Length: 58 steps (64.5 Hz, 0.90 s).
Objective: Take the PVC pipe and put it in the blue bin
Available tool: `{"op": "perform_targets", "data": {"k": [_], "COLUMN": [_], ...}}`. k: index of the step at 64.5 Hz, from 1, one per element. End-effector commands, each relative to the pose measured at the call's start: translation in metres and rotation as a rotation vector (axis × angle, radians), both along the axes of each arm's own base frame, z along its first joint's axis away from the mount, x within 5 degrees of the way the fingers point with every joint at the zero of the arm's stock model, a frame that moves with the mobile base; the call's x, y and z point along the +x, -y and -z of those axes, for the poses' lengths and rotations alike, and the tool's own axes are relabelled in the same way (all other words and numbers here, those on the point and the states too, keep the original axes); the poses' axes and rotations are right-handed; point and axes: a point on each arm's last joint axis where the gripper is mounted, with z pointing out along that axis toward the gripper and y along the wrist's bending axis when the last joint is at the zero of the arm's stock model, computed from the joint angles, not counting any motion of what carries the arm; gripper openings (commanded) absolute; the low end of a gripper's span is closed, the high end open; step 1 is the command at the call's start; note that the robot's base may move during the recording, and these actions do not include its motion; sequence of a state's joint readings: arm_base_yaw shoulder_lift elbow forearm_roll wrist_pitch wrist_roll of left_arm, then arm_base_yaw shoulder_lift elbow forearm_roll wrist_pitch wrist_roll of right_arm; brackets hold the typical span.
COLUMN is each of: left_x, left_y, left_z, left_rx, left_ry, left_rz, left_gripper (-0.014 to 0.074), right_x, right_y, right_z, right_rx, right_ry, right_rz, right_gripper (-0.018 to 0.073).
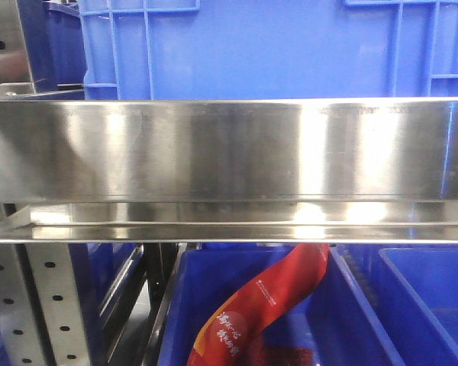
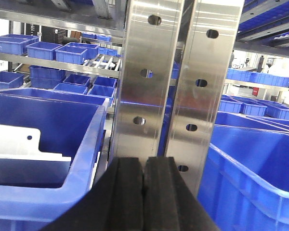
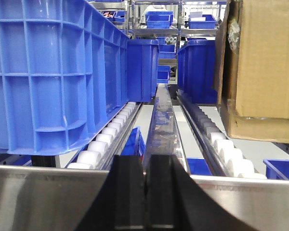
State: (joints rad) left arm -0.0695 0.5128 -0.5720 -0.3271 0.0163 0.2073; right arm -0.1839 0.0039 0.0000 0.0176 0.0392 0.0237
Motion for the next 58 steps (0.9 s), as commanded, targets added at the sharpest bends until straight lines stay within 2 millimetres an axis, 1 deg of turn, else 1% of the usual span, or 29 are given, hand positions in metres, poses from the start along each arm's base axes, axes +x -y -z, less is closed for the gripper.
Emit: {"op": "perform_targets", "data": {"k": [1,47,51,58], "left_x": [-0.001,-0.001,-0.002,-0.006], "left_y": [-0.001,-0.001,-0.001,-0.002], "left_z": [-0.001,-0.001,0.001,0.018], "left_rx": [-0.014,-0.014,0.020,0.118], "left_ry": [0.016,0.016,0.019,-0.004], "left_rz": [-0.008,-0.008,-0.015,-0.026], "left_gripper": [-0.0111,-0.0111,-0.0111,-0.0111], "right_x": [0.000,-0.001,-0.001,-0.001], "right_y": [0.000,0.000,0.000,0.000], "right_z": [-0.001,-0.003,-0.003,-0.003], "right_rx": [-0.019,-0.022,-0.022,-0.022], "right_ry": [0.011,0.026,0.026,0.026], "right_rz": [0.008,0.008,0.008,0.008], "right_gripper": [-0.0162,-0.0162,-0.0162,-0.0162]}}
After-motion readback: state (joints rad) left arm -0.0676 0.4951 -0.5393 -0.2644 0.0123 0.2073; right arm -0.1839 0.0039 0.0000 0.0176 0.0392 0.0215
